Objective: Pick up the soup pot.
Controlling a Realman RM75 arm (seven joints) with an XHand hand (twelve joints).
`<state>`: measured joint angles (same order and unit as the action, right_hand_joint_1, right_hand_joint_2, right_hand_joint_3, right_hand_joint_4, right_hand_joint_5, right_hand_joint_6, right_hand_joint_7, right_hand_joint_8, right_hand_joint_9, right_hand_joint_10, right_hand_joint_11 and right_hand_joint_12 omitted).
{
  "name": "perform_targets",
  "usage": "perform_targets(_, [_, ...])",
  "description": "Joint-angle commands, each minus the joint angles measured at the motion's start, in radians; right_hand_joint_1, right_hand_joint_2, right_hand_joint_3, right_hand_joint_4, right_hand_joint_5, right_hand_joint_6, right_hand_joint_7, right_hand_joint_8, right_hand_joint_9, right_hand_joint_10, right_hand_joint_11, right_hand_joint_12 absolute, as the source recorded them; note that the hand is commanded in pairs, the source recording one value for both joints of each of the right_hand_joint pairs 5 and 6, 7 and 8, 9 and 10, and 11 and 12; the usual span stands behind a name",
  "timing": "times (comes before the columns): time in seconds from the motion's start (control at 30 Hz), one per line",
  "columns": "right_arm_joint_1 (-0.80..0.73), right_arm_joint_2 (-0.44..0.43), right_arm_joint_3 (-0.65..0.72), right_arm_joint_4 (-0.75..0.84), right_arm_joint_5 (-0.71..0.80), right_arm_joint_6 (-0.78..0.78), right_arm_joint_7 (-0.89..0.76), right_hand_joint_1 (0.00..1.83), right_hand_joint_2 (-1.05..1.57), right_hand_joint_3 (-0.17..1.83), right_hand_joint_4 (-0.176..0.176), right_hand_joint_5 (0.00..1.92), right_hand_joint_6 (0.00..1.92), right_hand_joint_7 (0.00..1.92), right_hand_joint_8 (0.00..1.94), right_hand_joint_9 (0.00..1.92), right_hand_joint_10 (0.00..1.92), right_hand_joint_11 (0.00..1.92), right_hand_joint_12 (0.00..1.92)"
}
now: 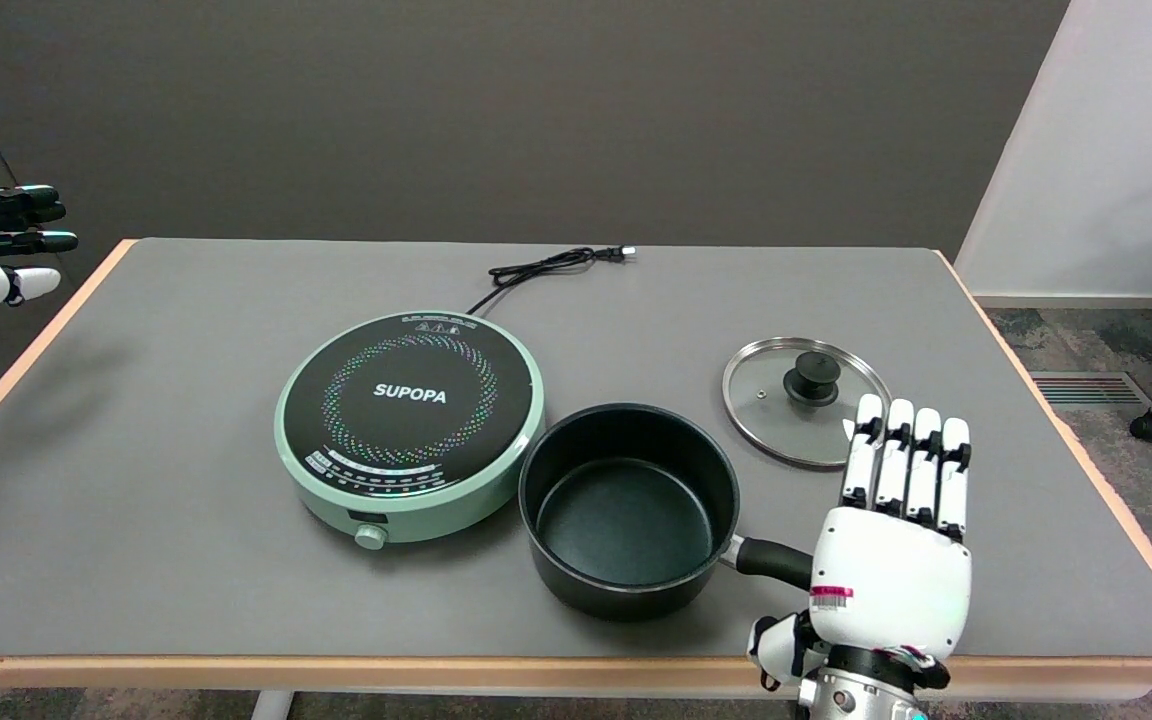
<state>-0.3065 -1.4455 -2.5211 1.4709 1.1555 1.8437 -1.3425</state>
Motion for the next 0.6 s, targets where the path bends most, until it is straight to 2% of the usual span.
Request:
perform_targets(0.03, [0.025,0.013,0.006,0.013,0.064,-0.002,0.001,1.14,-0.33,1.14,-0.017,0.01,0.01,0.01,0.01,0.01,0.01,0.01,0.01])
perform_targets(0.6, [0.062,-0.009,-0.01,0.012,0.162,-0.006,0.001,1.11,-0.18,1.05,-0.01,0.01,0.01,0.01,0.01,0.01,0.01,0.01,0.01])
